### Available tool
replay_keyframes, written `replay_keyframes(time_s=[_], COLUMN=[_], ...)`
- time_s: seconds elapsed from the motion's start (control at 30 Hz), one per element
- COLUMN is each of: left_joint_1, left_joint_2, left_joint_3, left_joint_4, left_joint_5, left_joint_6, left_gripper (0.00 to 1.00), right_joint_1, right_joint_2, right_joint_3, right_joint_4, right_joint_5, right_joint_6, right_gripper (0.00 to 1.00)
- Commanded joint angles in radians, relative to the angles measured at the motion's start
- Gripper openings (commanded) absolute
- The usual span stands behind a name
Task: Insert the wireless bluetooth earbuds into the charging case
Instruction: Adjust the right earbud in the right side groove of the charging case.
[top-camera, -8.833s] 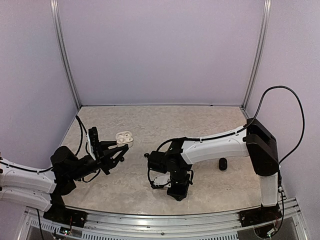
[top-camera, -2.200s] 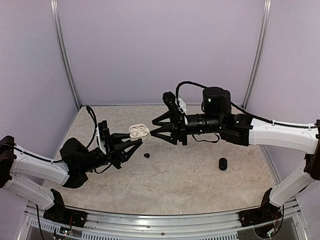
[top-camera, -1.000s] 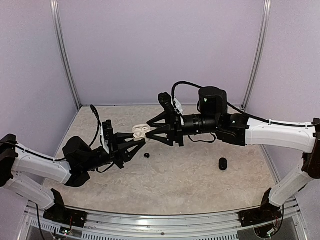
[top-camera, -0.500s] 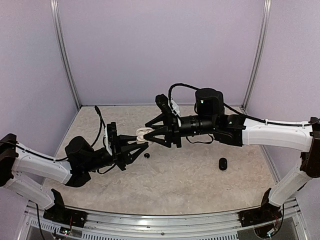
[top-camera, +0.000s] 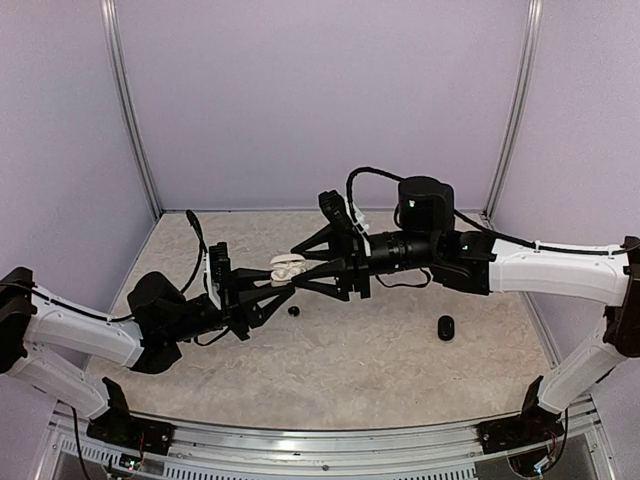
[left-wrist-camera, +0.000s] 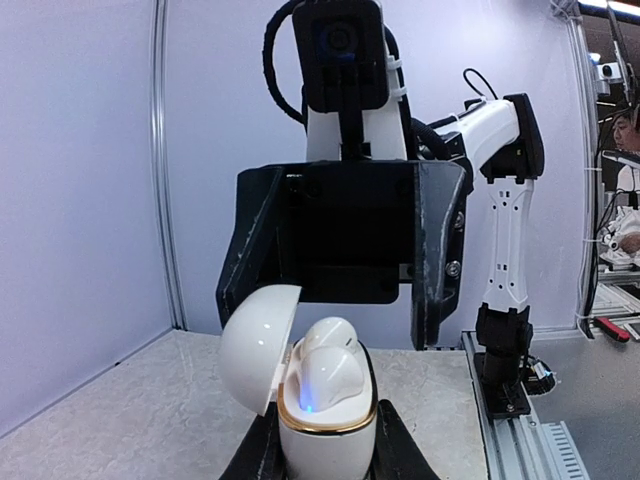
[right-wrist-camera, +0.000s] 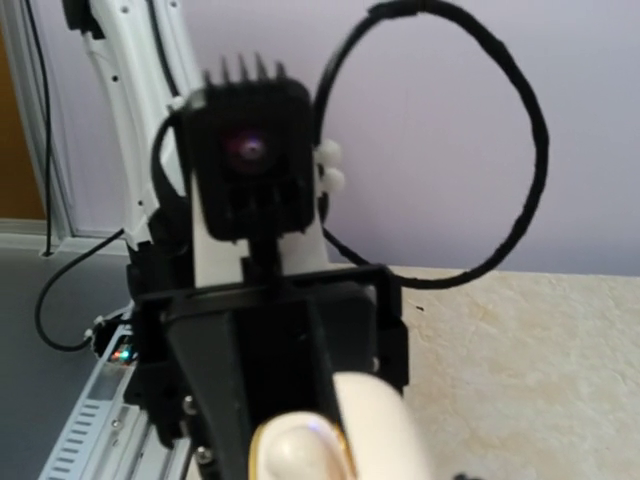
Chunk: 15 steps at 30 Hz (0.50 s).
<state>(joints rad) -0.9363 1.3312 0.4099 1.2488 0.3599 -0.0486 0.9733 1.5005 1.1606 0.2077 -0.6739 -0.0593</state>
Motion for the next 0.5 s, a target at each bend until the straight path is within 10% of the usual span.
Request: replay_keyframes(time_s=[0.0,0.47], left_joint_1=[0.008,0.008], left_joint_2=[-0.006,-0.015], left_joint_3=[-0.008,-0.009], left_joint_4=[0.037,0.007], left_joint_5=[0.004,0.010], left_joint_6=[-0.009,-0.004], left_gripper=[0.06,0.06], right_joint_1=[-0.003,-0.044], right_joint_2=[-0.061,-0.073], right_joint_3=[-0.015,-0.008], right_joint_4=[0.030,-0.028], right_joint_5=[-0.012,-0.007], right_joint_6=[-0.014,-0.047], right_gripper=[0.56,0.56])
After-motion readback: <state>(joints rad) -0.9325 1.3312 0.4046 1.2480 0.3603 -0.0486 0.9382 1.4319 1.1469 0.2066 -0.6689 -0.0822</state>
